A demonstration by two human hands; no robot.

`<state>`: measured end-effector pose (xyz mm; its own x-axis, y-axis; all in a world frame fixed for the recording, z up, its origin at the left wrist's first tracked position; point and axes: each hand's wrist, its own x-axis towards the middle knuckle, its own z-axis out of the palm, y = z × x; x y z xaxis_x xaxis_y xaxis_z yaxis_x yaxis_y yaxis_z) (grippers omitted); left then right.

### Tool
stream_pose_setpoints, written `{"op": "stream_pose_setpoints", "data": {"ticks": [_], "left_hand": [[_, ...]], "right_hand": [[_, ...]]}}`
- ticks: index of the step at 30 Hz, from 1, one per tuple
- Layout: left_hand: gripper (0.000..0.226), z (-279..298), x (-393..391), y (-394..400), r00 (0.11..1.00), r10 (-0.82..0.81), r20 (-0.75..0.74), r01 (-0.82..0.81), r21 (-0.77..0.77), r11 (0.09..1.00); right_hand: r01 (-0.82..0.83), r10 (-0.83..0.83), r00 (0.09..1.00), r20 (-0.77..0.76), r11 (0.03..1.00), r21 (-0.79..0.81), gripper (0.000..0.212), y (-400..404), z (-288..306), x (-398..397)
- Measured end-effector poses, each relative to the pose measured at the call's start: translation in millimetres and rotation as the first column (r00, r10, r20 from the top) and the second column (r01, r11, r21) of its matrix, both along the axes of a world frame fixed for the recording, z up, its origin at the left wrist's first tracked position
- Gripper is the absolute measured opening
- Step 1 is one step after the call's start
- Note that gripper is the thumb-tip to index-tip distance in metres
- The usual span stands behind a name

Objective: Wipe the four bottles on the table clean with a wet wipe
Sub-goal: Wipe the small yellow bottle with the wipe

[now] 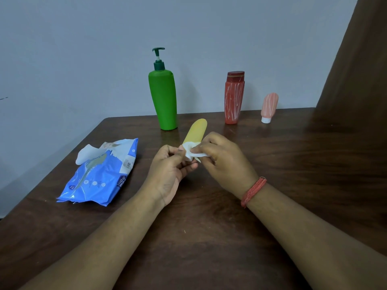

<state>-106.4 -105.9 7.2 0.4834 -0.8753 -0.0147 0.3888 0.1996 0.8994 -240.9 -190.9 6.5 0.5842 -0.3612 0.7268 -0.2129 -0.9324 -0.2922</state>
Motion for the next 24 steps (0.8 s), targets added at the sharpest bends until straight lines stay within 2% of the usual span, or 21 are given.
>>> {"op": "stream_pose_setpoints", "data": {"ticks": [3,6,8,11,20,24], "left_hand": [[0.015,2,2,0,0.999,-0.010,-0.038,0.008,-0.036,0.999],[0.016,6,1,0,0.994,-0.053,-0.093,0.047,-0.067,0.997],[0.014,5,-1,0,0.990,-0.095,-0.108,0.092,-0.039,0.995],[0.018,1,-4,-1,0.984,-0.147,-0.100,0.147,-0.011,0.989],[0.027,-7,-8,-4,0.976,-0.176,0.128,0.173,0.035,0.984],[0.028,-7,-6,-4,0.941,-0.188,0.281,0.171,0.085,0.982]], "right_hand": [[-0.001,0.001,1.000,-0.011,1.000,-0.011,0.022,-1,0,0],[0.045,-0.049,0.996,0.079,0.998,0.054,0.016,-5,3,-3],[0.065,-0.079,0.988,0.133,0.993,0.100,0.012,-6,5,-5],[0.039,-0.054,0.991,0.124,0.992,0.119,0.013,-5,3,-3],[0.016,-0.028,0.996,0.087,0.991,0.131,0.018,-1,2,0],[0.116,-0.126,0.980,0.151,0.991,0.073,0.012,-7,7,-4]]}}
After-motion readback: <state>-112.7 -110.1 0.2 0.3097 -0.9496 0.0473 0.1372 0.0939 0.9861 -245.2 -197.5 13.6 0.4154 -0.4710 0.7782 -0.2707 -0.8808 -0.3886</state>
